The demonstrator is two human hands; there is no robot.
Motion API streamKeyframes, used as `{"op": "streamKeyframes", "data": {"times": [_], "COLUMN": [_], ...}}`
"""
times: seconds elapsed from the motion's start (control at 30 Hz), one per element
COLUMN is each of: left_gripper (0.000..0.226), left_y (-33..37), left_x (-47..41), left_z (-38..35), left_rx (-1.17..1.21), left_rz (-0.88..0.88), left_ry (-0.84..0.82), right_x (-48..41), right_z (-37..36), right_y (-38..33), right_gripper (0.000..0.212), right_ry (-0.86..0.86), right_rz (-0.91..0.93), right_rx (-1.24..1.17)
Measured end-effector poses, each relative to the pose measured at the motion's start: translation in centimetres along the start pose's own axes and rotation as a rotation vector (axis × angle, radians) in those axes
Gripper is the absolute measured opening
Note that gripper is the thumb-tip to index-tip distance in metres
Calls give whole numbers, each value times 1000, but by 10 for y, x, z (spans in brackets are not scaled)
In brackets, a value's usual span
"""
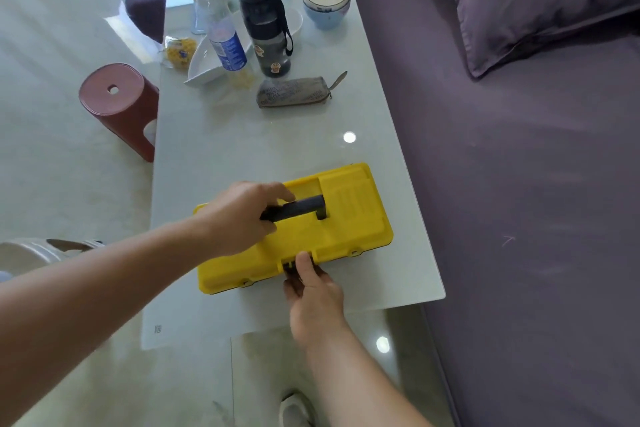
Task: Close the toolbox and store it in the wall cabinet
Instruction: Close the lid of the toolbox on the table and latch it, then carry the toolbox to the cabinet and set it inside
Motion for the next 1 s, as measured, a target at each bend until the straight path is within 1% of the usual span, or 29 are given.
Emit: {"op": "streamKeyframes", "data": {"times": [0.03,0.07,0.1,0.13,0.2,0.23,0.3,0.33,0.37,0.43,0.47,0.5,0.53,0.6,0.7,0.77,0.87,1.0], "left_gripper": [34,24,14,10,11,12,12,11,11,8,9,10,12,18,18,16,27,43], "left_y": [5,9,14,18,28,35,51,60,72,103,122,144,164,210,281,334,421,540], "left_x": [3,3,2,2,3,6,13,17,22,33,40,47,53,68,97,120,162,223], "left_z": [0,-4,-5,-5,-1,4,22,33,46,75,90,107,122,160,213,244,279,298], "left_rx": [-8,-29,-51,-57,-61,-69,-82,-82,-77,-60,-60,-65,-71,-64,49,109,153,232], "left_rz": [9,2,-4,0,22,31,50,56,55,32,9,-16,-32,-67,-112,-173,-311,-432], "left_ry": [-60,-100,-115,-115,-100,-93,-97,-104,-108,-108,-108,-102,-93,-68,-53,-48,-54,-111], "right_x": [3,3,4,6,17,27,58,78,106,174,205,233,254,301,370,421,495,586], "right_z": [1,4,6,8,13,19,30,36,36,22,16,12,11,12,23,34,57,100], "right_y": [-1,-3,-5,-8,-20,-30,-56,-71,-85,-99,-99,-96,-94,-100,-123,-143,-170,-201], "right_gripper": [26,28,28,27,27,33,61,74,82,86,86,86,84,78,73,73,78,81], "right_ry": [-7,-9,-10,-15,-48,-67,-51,0,36,-18,-64,-117,-165,-176,-68,38,209,491], "right_rz": [6,16,30,52,152,246,507,673,891,1387,1577,1682,1730,1815,1868,1909,1970,2005], "right_rx": [2,10,35,78,211,308,601,798,1000,1354,1484,1590,1666,1708,1645,1647,1592,1441]}}
Point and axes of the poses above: each hand's wrist, its own x-axis away from the middle knuckle, its own z-axis out of the back of the hand, y = z × x, the point moved 7 cm from there along -x, towards the middle knuckle, and after that the axes turned 9 degrees about y, right-handed, at the moved point
